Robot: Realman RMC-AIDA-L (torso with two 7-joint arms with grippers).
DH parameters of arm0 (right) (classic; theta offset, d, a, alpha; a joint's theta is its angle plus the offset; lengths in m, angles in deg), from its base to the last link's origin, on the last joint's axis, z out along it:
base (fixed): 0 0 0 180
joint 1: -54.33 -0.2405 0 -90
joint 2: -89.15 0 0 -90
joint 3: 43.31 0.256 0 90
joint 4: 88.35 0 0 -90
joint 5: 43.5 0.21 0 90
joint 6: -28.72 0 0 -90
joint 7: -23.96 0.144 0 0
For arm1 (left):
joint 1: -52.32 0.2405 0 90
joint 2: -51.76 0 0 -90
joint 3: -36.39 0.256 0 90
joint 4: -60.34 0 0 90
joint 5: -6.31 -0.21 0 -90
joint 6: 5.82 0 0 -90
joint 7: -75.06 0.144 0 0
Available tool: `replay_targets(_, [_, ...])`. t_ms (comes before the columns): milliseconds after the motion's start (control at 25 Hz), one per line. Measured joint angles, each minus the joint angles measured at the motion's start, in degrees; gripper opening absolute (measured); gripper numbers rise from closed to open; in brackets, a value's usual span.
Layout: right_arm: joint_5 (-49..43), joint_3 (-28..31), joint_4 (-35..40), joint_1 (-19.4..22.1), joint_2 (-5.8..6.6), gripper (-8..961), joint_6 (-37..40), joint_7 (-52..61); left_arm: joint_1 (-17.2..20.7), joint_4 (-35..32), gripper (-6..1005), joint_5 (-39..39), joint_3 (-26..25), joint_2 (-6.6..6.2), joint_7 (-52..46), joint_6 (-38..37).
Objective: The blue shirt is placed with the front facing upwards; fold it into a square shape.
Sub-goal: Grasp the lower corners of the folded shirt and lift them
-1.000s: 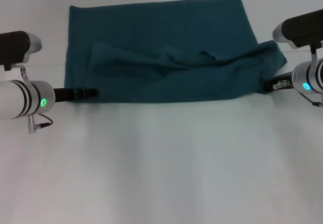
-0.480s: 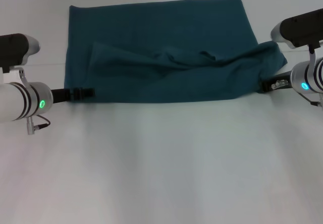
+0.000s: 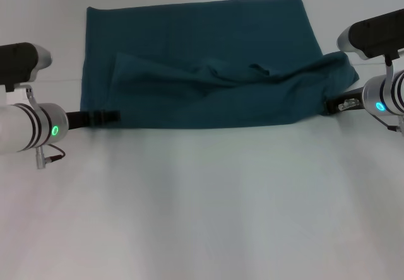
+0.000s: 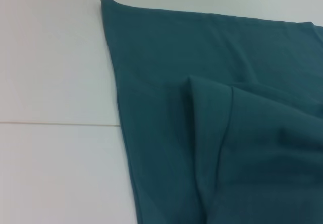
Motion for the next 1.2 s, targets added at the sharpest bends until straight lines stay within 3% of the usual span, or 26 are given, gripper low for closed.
replay_targets(840, [0.0, -0.06, 0.0, -0.03, -0.33, 24, -0.33, 0.0, -0.16, -2.06, 896, 0.0, -0.09, 0.39, 0.0, 4.33])
replay_targets(1200, [0.0, -0.06, 0.09, -0.08, -0.42, 25, -0.44, 0.0, -0.39, -2.25, 891, 0.0, 0.02, 1.25, 0.03, 4.85])
